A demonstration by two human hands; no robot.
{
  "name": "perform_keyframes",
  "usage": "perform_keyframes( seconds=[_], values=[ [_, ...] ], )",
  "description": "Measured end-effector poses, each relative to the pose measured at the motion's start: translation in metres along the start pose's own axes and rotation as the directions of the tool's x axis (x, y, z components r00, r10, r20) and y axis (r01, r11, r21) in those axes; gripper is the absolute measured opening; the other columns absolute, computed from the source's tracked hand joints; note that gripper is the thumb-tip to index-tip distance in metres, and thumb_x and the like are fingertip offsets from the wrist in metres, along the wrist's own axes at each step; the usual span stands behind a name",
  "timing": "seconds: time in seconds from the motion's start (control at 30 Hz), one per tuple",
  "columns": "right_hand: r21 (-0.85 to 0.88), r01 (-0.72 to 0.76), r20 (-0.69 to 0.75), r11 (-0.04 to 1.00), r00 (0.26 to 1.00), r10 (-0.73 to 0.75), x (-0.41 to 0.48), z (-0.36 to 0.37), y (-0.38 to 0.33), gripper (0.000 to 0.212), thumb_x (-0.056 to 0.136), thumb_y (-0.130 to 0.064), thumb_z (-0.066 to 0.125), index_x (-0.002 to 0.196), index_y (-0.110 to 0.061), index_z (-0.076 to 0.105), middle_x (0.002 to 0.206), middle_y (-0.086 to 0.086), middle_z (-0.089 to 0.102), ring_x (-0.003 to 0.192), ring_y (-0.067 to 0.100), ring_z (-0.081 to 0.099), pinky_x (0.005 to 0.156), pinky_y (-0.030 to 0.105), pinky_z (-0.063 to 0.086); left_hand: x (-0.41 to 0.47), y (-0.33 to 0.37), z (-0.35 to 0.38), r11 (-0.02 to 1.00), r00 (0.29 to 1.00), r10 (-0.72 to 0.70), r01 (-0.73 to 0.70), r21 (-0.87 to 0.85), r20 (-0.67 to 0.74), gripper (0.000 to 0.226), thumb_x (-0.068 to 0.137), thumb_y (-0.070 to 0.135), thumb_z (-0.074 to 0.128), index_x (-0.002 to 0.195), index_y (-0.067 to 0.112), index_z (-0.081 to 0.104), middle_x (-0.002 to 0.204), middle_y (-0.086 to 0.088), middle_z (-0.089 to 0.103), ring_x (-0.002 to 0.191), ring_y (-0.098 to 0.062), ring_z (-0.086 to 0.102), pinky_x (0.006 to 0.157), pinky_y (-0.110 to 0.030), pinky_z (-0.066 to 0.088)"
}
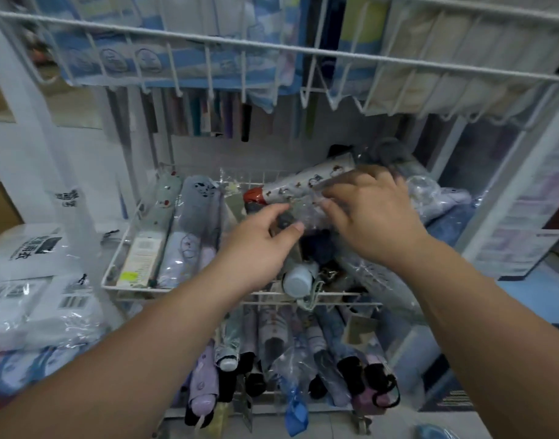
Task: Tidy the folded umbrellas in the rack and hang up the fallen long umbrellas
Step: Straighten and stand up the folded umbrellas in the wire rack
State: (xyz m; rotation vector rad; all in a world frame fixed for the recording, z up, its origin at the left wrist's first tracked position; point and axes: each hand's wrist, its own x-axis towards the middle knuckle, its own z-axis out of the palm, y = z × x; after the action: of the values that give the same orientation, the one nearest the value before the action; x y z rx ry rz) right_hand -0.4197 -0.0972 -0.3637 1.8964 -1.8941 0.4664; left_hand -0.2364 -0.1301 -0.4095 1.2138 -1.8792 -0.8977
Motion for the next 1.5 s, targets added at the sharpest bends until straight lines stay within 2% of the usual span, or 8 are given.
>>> perform_keyframes(
  seconds=[0.13,0.27,0.53,0.77,0.9,1.07,1.3,1.5],
  values=[
    [-0.039,-0.047,-0.246,0.998,0.969,0.036,-0.015,-0.002,0.036,0.036,0.089,-0.043,0.055,0.107,-0.018,0.073,0.109,0.009,0.066,0.117,0.039,0.053,0.103,0.049,0.04,0.005,0.035,0.017,0.978,0.983,0.176,-0.168,0.123,-0.057,0.053,0.092,0.049,0.062,0.142,0.039,0.049,0.139,0.007,0.051,0.128,-0.014,0.049,0.109,-0.035,0.04],
    [-0.034,-0.34,-0.086,0.94,0.938,0.337,-0.013,-0.007,0.066,0.051,0.086,-0.055,0.056,0.128,-0.027,0.062,0.122,0.025,0.058,0.119,0.044,0.05,0.101,0.047,0.042,0.018,0.07,0.035,0.947,0.977,0.209,-0.215,0.237,0.053,0.054,0.095,0.045,0.059,0.147,0.035,0.045,0.146,0.002,0.048,0.134,-0.019,0.044,0.108,-0.032,0.036],
    [0.157,-0.261,-0.16,0.952,0.945,0.285,-0.006,0.007,0.077,0.041,0.091,-0.023,0.055,0.132,-0.025,0.062,0.096,0.024,0.068,0.096,0.04,0.057,0.072,0.037,0.029,0.032,0.09,0.056,0.96,0.987,0.152,-0.16,0.231,0.05,0.048,0.097,0.039,0.058,0.144,0.031,0.05,0.141,-0.001,0.057,0.129,-0.021,0.052,0.105,-0.03,0.039],
    [0.557,-0.151,-0.345,0.817,0.853,0.393,-0.038,0.0,0.063,0.035,0.095,-0.022,0.058,0.129,-0.02,0.063,0.102,0.004,0.073,0.096,0.027,0.061,0.085,0.036,0.045,0.037,0.108,0.058,0.983,1.0,0.019,-0.016,-0.184,0.016,0.019,0.096,0.045,0.057,0.111,0.034,0.062,0.117,0.0,0.069,0.101,-0.021,0.067,0.097,-0.039,0.053],
    [0.562,-0.058,-0.357,0.825,0.883,0.305,-0.074,0.008,0.031,0.038,0.096,-0.023,0.057,0.134,-0.022,0.06,0.118,-0.001,0.067,0.104,0.02,0.054,0.089,0.027,0.039,0.031,0.114,0.056,0.778,0.98,-0.078,0.176,-0.603,0.185,0.019,0.103,0.032,0.053,0.116,0.019,0.054,0.11,-0.012,0.073,0.088,-0.029,0.073,0.082,-0.045,0.061],
    [0.641,0.031,-0.235,0.767,0.959,0.158,-0.091,0.008,-0.002,0.048,0.09,-0.036,0.06,0.137,-0.027,0.055,0.13,-0.006,0.059,0.117,0.015,0.052,0.099,0.025,0.039,0.015,0.094,0.044,0.713,0.976,-0.124,0.215,-0.668,0.181,0.03,0.1,0.01,0.056,0.128,0.019,0.052,0.112,-0.012,0.07,0.091,-0.027,0.072,0.082,-0.045,0.059],
    [0.952,-0.184,0.114,0.245,0.955,0.273,-0.067,-0.011,-0.029,0.036,0.1,-0.036,0.056,0.135,-0.039,0.049,0.121,-0.017,0.06,0.107,0.0,0.063,0.093,0.03,0.053,-0.036,0.032,-0.003,0.83,0.983,-0.021,0.119,-0.544,0.184,0.071,0.095,0.0,0.06,0.15,0.038,0.038,0.126,-0.002,0.069,0.105,-0.023,0.072,0.087,-0.043,0.059],
    [0.929,-0.277,0.208,0.243,0.938,0.276,-0.04,0.001,-0.055,0.087,0.084,-0.036,0.074,0.155,-0.041,0.024,0.145,-0.011,0.051,0.119,0.008,0.061,0.102,0.042,0.052,-0.081,-0.016,-0.032,0.894,0.963,0.046,0.078,-0.442,0.264,0.082,0.09,-0.011,0.057,0.147,0.047,0.041,0.135,0.01,0.064,0.115,-0.018,0.067,0.09,-0.035,0.055]
  ],
)
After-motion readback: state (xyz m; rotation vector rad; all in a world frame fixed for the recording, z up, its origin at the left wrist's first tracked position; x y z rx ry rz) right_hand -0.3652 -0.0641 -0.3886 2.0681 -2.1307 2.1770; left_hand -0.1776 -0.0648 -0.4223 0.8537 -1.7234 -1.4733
